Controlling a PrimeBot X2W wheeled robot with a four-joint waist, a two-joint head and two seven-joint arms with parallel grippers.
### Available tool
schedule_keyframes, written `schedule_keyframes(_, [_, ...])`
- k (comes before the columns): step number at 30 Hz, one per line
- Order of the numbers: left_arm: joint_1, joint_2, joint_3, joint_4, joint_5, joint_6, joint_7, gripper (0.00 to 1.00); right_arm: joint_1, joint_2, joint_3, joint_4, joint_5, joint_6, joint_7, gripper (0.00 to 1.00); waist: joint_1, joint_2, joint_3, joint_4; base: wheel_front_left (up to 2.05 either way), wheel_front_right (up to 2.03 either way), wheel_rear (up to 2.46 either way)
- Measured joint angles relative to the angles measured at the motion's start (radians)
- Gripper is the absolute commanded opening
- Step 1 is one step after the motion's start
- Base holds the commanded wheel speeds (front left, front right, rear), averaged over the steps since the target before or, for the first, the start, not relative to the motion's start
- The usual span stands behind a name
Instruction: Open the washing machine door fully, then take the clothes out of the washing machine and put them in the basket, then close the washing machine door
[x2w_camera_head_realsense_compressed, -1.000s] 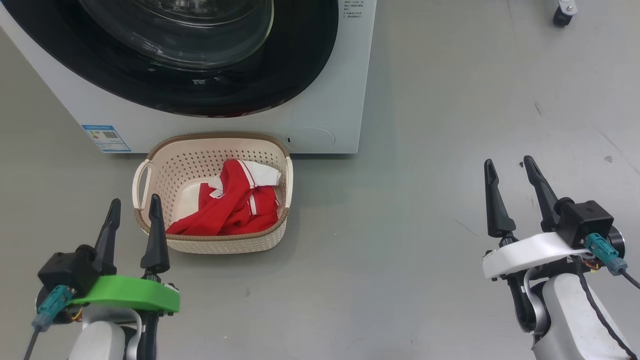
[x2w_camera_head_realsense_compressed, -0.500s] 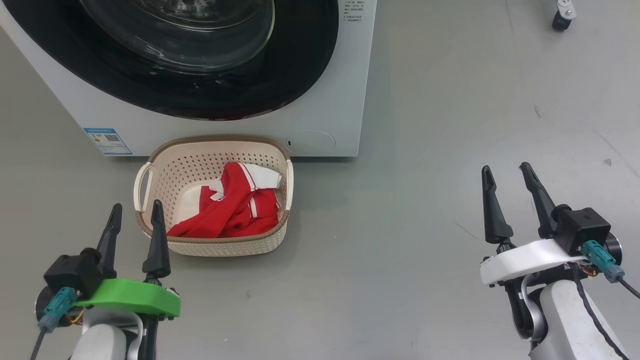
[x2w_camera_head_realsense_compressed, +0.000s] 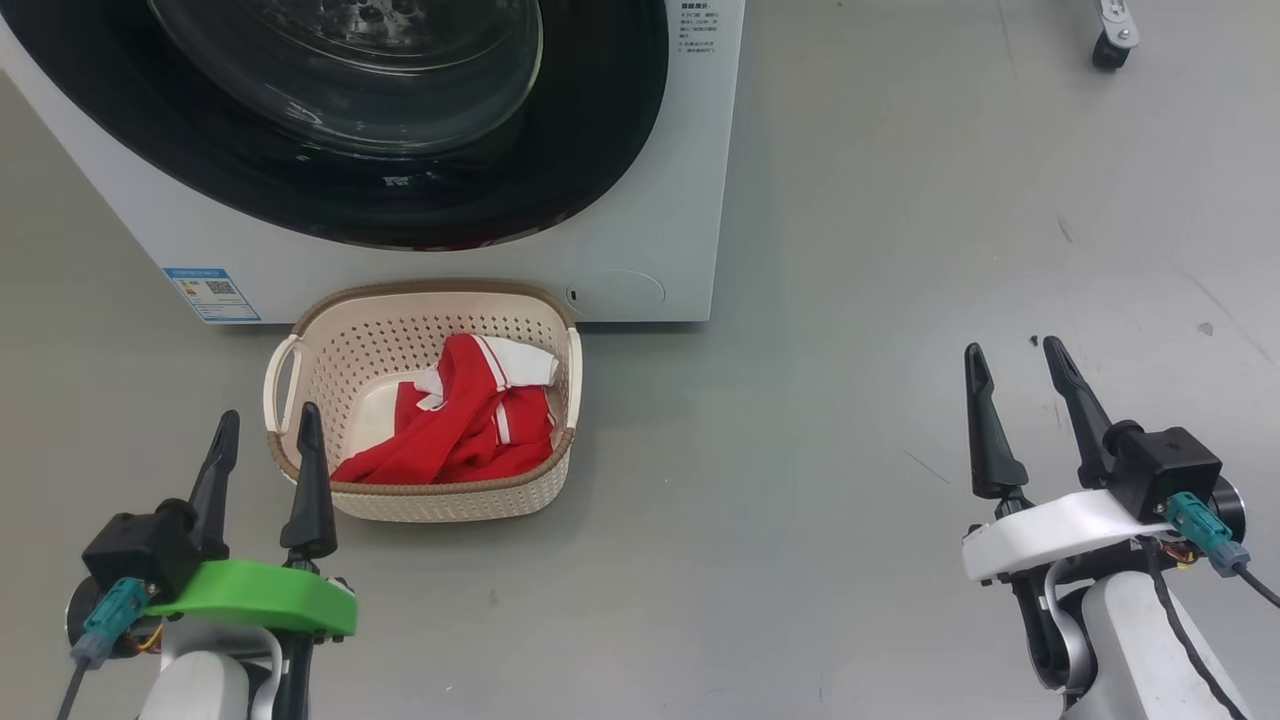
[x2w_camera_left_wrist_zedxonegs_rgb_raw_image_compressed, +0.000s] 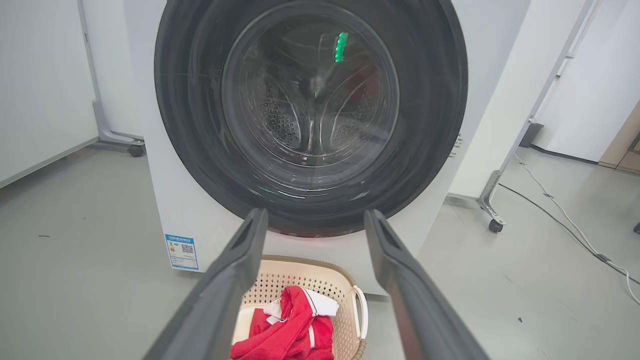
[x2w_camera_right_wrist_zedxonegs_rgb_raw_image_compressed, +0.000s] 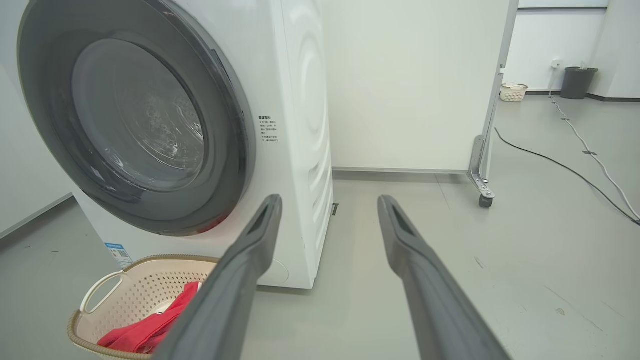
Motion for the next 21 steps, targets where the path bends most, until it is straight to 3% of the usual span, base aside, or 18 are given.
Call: schedule_keyframes(21, [0.022,0.000,0.001,0.005,-0.015,0.000,0.000,1.00,0.019,0.015,-0.010,0.003,-0.016,0.021,0.000,1.00,0.0000,0.0000,-0.020,-0.003,0.00,0.00,0.00])
